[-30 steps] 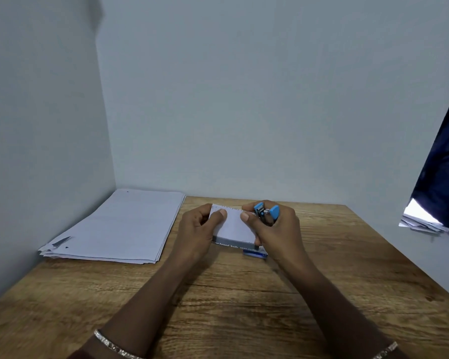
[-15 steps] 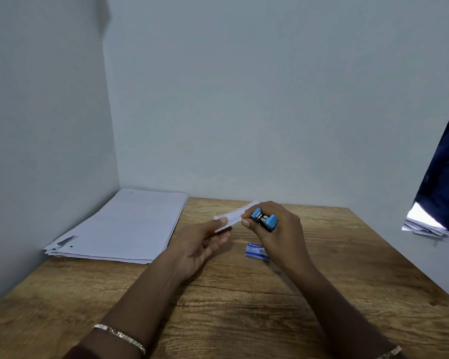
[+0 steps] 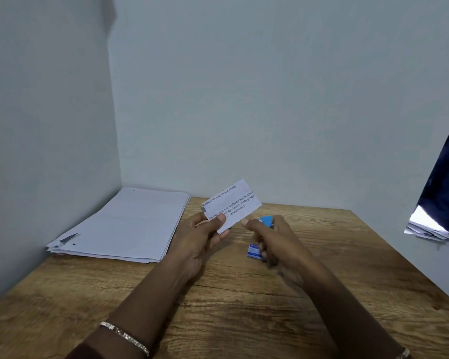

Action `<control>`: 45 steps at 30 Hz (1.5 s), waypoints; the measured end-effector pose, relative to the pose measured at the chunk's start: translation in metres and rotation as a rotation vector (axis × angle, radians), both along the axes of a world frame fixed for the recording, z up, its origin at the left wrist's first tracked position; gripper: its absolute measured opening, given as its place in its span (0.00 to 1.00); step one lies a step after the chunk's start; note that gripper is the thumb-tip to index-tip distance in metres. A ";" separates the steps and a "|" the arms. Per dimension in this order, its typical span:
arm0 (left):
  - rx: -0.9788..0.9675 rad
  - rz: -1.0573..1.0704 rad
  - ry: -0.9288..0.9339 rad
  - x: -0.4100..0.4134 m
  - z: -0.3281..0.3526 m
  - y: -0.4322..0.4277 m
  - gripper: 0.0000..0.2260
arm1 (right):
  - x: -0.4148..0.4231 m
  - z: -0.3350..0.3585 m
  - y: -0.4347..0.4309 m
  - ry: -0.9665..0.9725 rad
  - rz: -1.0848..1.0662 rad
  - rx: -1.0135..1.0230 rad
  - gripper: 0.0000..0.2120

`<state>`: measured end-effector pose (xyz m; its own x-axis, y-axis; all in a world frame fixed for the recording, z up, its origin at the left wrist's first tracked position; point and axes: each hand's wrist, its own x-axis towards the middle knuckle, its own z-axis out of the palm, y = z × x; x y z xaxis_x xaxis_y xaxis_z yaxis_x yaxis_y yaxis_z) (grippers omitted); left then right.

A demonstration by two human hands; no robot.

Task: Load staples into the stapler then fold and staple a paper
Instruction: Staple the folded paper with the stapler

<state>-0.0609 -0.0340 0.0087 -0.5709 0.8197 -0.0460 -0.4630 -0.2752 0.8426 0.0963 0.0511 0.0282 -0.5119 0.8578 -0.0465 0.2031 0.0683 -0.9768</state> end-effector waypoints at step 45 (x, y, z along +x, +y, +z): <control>0.152 0.035 0.377 0.010 0.007 -0.006 0.12 | -0.004 -0.008 0.002 0.435 0.300 -0.172 0.19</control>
